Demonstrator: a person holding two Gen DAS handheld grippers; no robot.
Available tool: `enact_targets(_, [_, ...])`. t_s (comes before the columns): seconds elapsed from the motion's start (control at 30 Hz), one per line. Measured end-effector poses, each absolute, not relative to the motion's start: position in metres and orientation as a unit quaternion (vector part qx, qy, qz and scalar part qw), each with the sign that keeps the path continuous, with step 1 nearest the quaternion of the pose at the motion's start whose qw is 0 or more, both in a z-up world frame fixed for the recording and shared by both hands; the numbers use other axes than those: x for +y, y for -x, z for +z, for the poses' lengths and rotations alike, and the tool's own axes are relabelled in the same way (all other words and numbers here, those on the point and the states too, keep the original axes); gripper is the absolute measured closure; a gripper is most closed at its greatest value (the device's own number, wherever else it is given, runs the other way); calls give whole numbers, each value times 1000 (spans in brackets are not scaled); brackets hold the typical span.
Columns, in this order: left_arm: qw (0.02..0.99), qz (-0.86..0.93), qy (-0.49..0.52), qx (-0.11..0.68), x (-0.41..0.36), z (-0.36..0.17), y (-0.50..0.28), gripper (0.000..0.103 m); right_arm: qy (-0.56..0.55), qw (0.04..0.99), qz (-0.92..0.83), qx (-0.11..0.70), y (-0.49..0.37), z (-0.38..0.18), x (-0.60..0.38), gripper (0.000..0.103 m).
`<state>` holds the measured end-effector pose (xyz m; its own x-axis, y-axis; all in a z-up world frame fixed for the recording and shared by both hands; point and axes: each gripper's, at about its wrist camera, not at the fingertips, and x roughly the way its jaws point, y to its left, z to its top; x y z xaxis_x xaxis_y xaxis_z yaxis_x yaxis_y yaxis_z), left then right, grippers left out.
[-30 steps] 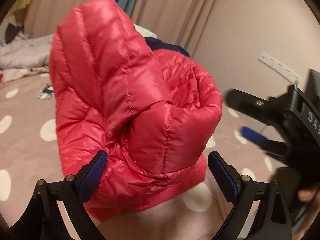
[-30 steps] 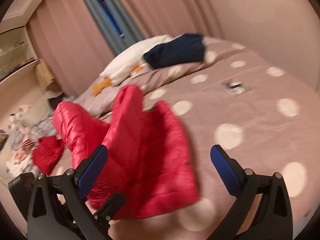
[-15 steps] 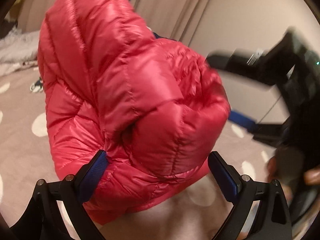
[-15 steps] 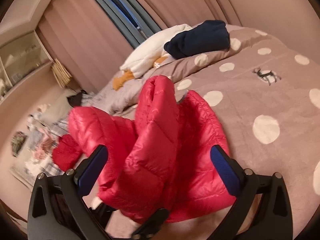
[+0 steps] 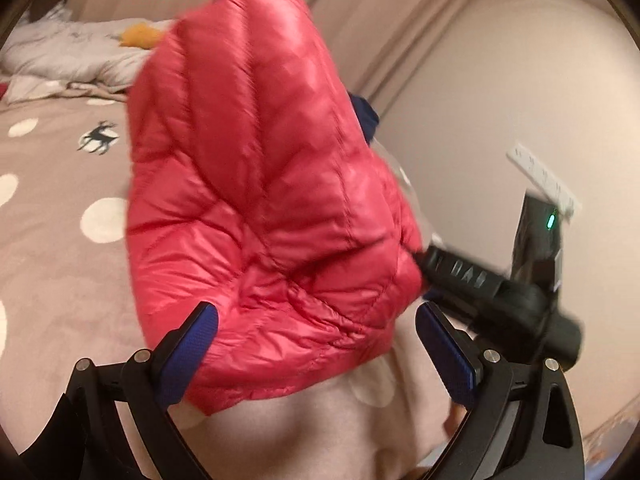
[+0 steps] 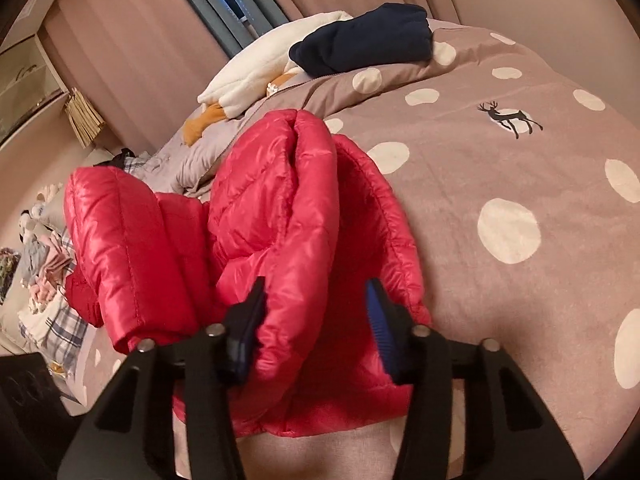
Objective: Fold large clothes
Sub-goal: 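Lower the jacket bundle onto the bedspread and grasp its edge with the right tool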
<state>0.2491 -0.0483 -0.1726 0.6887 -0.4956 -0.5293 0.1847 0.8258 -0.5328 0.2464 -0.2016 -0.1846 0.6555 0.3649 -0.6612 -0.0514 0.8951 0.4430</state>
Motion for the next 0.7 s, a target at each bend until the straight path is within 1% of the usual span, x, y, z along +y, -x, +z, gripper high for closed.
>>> enact_targets(0.1, [904,-163,233,319,-36,-162,-242,5,-187,890,111,400,-244,-186,-198,66])
enact_targets(0.23, [920,-119,243,282,-18,-151,-231,6,-175,892,103,405,-245,-189,-197,67])
enact_targets(0.3, [922,-96,247,282,-8,-152,-235,11,-173,891,98,408,-244,-190,-199,67])
enact_targets(0.37, [923,-80,240,291,1,-151,-241,13,-175,890,95,411,-245,-192,-202,67])
enact_targets(0.43, [925,-55,235,295,6,-152,-245,19,-172,889,91,415,-246,-193,-202,67])
enact_targets(0.63, [932,6,226,283,26,-167,-252,28,-157,889,81,423,-250,-203,-203,67])
enact_targets(0.7, [933,25,221,283,32,-169,-260,29,-139,894,70,421,-249,-205,-204,70])
